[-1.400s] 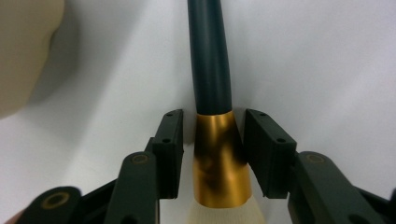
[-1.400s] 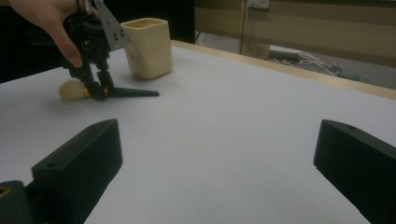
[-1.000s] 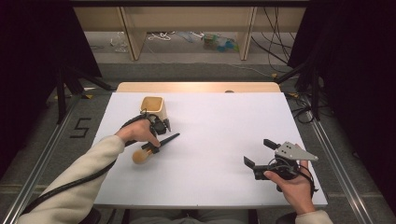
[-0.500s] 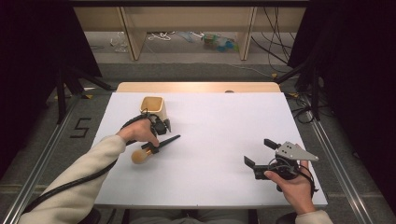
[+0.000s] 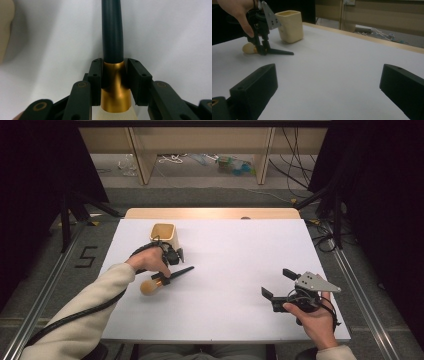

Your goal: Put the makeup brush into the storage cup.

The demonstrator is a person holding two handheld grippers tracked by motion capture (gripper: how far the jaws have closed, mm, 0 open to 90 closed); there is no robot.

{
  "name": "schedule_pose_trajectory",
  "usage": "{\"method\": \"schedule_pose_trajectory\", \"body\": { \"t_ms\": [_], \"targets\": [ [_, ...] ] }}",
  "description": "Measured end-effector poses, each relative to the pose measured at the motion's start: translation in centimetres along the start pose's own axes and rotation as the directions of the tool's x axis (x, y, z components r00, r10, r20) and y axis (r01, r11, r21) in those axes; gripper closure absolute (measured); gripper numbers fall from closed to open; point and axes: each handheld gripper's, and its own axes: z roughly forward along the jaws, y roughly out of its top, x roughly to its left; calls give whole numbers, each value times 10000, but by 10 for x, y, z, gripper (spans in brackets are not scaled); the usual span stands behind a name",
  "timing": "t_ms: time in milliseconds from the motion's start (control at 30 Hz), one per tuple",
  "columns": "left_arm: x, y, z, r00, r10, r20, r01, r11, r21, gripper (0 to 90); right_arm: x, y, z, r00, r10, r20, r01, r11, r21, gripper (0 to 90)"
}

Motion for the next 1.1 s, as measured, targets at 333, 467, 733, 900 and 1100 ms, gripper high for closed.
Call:
{"method": "schedule_pose_trajectory", "body": {
  "t_ms": [333,467,733,900,1100],
  "targets": [
    [-5,-3,-11,9925,1224,-51,-1225,9919,-349,657,1,0,2,9998,66,-207,-66,10000,-9,21],
    [-10,-5,-16,9844,1747,-201,-1754,9838,-381,657,3,-1,4,9992,-11,-411,13,10000,67,20],
    [-21,-8,-26,9735,2245,-446,-2263,9732,-406,658,7,-1,6,9961,-105,-881,139,9992,379,32],
    [-25,-9,-30,9702,2384,-423,-2399,9701,-366,658,11,-2,13,9919,-581,-1129,646,9964,543,30],
    [-30,-12,-36,9660,2552,-426,-2567,9658,-360,658,15,-3,18,9873,-728,-1413,837,9938,730,31]
  ]
}}
